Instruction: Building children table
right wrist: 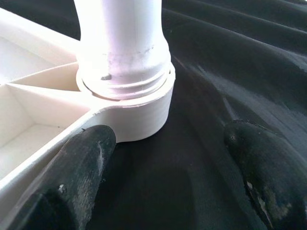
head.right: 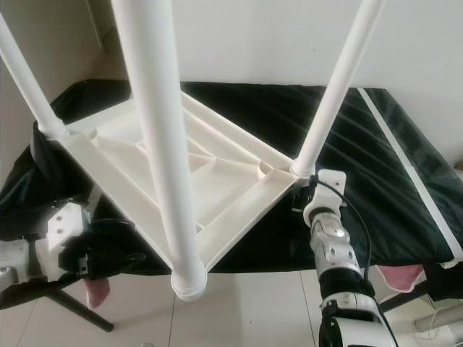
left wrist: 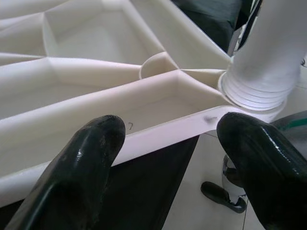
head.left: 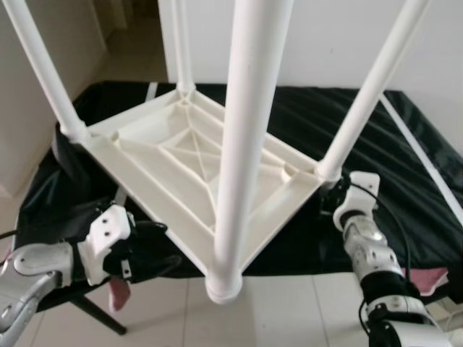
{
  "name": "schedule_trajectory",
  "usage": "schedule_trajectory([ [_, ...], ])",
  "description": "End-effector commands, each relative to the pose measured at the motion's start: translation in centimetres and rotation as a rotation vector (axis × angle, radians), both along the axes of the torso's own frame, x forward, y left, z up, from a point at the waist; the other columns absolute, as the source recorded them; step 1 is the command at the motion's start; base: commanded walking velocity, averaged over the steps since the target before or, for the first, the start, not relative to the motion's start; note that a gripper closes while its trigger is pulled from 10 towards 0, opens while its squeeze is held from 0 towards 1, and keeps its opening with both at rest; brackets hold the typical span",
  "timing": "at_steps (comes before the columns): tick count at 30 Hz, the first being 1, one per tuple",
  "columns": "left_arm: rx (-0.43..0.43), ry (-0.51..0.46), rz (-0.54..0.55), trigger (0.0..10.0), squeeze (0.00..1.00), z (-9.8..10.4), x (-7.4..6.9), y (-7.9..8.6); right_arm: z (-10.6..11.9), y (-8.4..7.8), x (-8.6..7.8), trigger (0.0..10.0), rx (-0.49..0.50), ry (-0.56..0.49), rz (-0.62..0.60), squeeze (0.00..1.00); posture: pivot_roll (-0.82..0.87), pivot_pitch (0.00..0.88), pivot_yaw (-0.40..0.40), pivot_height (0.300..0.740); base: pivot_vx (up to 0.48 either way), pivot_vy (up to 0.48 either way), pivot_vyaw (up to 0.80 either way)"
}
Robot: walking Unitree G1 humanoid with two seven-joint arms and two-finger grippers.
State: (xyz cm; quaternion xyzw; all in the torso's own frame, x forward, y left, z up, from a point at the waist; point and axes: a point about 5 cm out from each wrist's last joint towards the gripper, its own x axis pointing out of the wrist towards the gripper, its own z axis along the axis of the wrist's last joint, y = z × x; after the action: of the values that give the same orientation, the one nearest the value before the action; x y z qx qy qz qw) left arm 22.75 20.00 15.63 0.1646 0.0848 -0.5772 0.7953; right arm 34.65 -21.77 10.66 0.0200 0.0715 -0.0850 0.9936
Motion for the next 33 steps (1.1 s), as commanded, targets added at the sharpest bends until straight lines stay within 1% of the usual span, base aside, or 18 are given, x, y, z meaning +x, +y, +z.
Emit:
schedule_trajectory([
  [1,0.013,-0.021,-0.024,10.0,0.00,0.0,0.2,-0.4,0.9,0.2,0.6,10.0,-0.012,-0.034,0.008,0.00,0.07,0.013,-0.036,0.740,0.000,0.000,0.00],
  [4,0.020,-0.072,-0.016,10.0,0.00,-0.1,0.9,-1.0,0.9,0.2,0.8,10.0,-0.018,-0.036,0.009,0.00,0.08,0.007,-0.045,0.740,0.000,0.000,0.00],
  [7,0.045,-0.118,-0.008,10.0,0.00,-0.3,1.6,-1.5,0.5,-0.1,0.5,10.0,-0.028,-0.026,0.010,0.00,0.08,0.007,-0.045,0.740,0.000,0.000,0.00],
  [8,0.059,-0.152,-0.001,10.0,0.00,-0.3,1.9,-1.6,0.2,-0.4,0.1,10.0,-0.036,-0.018,0.009,0.00,0.07,0.006,-0.047,0.740,0.000,0.000,0.00],
  [9,0.059,-0.152,-0.001,10.0,0.00,-0.3,1.9,-1.6,0.2,-0.4,0.1,10.0,-0.036,-0.018,0.009,0.00,0.07,0.006,-0.047,0.740,0.000,0.000,0.00],
  [13,0.094,-0.179,-0.003,10.0,0.00,-0.6,2.6,-2.0,-0.5,-1.1,-1.0,10.0,-0.047,-0.022,0.019,0.00,0.07,0.010,-0.044,0.740,0.000,0.000,0.00],
  [15,0.114,-0.175,-0.012,10.0,0.00,-0.9,2.7,-1.9,-0.7,-1.1,-1.5,10.0,-0.035,-0.032,0.049,0.00,0.06,0.007,-0.037,0.740,0.000,0.000,0.00],
  [17,0.163,-0.176,-0.025,10.0,0.00,-1.4,3.1,-1.5,-0.8,-1.2,-2.7,10.0,-0.076,-0.060,0.153,0.00,0.04,0.011,-0.024,0.740,0.000,0.000,0.00],
  [18,0.163,-0.176,-0.025,10.0,0.00,-1.4,3.1,-1.5,-0.8,-1.2,-2.7,10.0,-0.076,-0.060,0.153,0.00,0.04,0.011,-0.024,0.740,0.000,0.000,0.00],
  [20,0.202,-0.188,-0.032,10.0,0.00,-1.5,3.6,-1.1,-0.6,-1.3,-3.5,10.0,-0.094,-0.081,0.215,0.00,0.04,0.010,-0.013,0.740,0.000,0.000,0.00],
  [21,0.218,-0.203,-0.033,10.0,0.00,-1.5,4.0,-1.0,-0.4,-1.0,-4.1,10.0,-0.129,-0.094,0.284,0.00,0.03,0.011,-0.005,0.740,0.000,0.000,0.00],
  [22,0.218,-0.203,-0.033,10.0,0.00,-1.5,4.0,-1.0,-0.4,-1.0,-4.1,10.0,-0.129,-0.094,0.284,0.00,0.03,0.011,-0.005,0.740,0.000,0.000,0.00],
  [24,0.234,-0.223,-0.027,10.0,0.00,-1.4,4.8,-0.9,-0.2,-0.4,-4.9,10.0,-0.181,-0.108,0.389,0.00,0.02,0.015,0.005,0.740,0.000,0.000,0.00],
  [26,0.234,-0.223,-0.027,10.0,0.00,-1.4,4.8,-0.9,-0.2,-0.4,-4.9,10.0,-0.181,-0.108,0.389,0.00,0.02,0.015,0.005,0.740,0.000,0.000,0.00],
  [28,0.258,-0.238,-0.009,10.0,0.00,-1.2,6.1,-0.5,-0.3,-0.3,-5.9,10.0,-0.157,-0.123,0.417,0.00,0.01,0.019,0.011,0.740,0.000,0.000,0.00],
  [29,0.258,-0.238,-0.009,10.0,0.00,-1.2,6.1,-0.5,-0.3,-0.3,-5.9,10.0,-0.157,-0.123,0.417,0.00,0.01,0.019,0.011,0.740,0.000,0.000,0.00],
  [31,0.292,-0.232,0.014,10.0,0.00,-1.4,7.2,0.0,-0.2,-0.1,-6.8,10.0,-0.116,-0.139,0.431,0.00,0.00,0.021,0.022,0.740,0.000,0.000,0.00],
  [33,0.304,-0.224,0.008,10.0,0.00,-1.5,7.3,0.2,-0.2,0.1,-7.1,10.0,-0.107,-0.145,0.440,0.00,0.00,0.020,0.026,0.740,0.000,0.000,0.00],
])
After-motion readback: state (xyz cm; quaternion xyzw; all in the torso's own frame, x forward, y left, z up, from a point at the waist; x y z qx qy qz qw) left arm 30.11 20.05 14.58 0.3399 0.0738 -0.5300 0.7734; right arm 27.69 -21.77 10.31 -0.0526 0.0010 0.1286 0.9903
